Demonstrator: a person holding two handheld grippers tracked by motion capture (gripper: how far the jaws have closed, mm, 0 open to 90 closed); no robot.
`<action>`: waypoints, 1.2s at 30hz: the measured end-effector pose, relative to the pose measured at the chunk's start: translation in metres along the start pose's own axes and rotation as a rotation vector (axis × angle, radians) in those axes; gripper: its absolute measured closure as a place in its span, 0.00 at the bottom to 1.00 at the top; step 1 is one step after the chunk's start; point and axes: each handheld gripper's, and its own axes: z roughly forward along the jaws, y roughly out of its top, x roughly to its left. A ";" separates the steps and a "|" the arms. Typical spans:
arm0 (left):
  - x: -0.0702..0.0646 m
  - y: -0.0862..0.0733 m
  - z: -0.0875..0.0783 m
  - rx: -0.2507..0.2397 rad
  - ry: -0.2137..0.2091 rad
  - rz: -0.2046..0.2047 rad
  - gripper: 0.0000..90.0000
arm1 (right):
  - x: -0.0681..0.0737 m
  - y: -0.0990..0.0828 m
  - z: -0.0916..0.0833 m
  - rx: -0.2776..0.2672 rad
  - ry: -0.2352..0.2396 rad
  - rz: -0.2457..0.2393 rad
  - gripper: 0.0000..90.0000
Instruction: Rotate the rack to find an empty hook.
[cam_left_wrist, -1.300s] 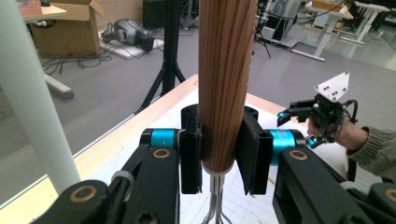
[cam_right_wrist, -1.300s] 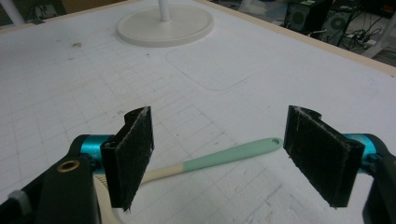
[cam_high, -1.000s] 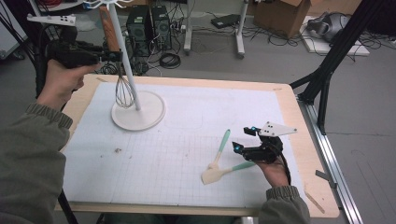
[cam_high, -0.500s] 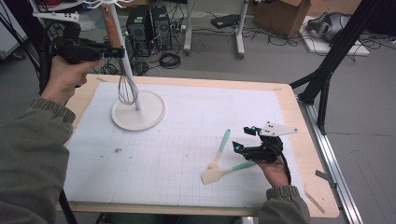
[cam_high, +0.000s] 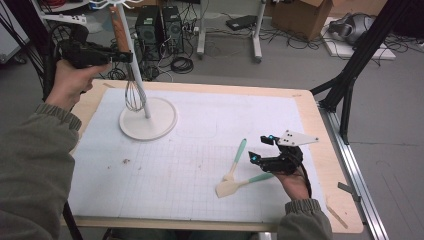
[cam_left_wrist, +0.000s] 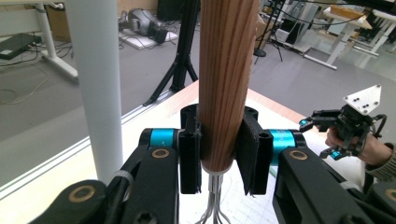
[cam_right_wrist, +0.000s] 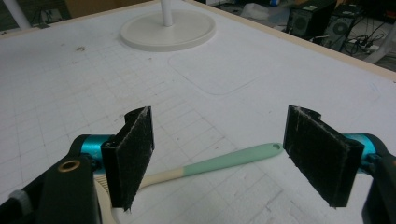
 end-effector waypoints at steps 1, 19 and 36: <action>0.000 0.000 -0.001 0.004 0.005 0.006 0.80 | 0.000 0.000 0.000 0.003 0.003 0.005 0.27; -0.013 0.003 -0.032 -0.005 0.097 0.041 0.62 | -0.002 0.000 -0.002 -0.017 0.009 0.018 0.27; -0.040 0.014 -0.048 -0.030 0.053 0.060 0.92 | -0.011 -0.004 -0.008 -0.029 -0.002 0.053 0.26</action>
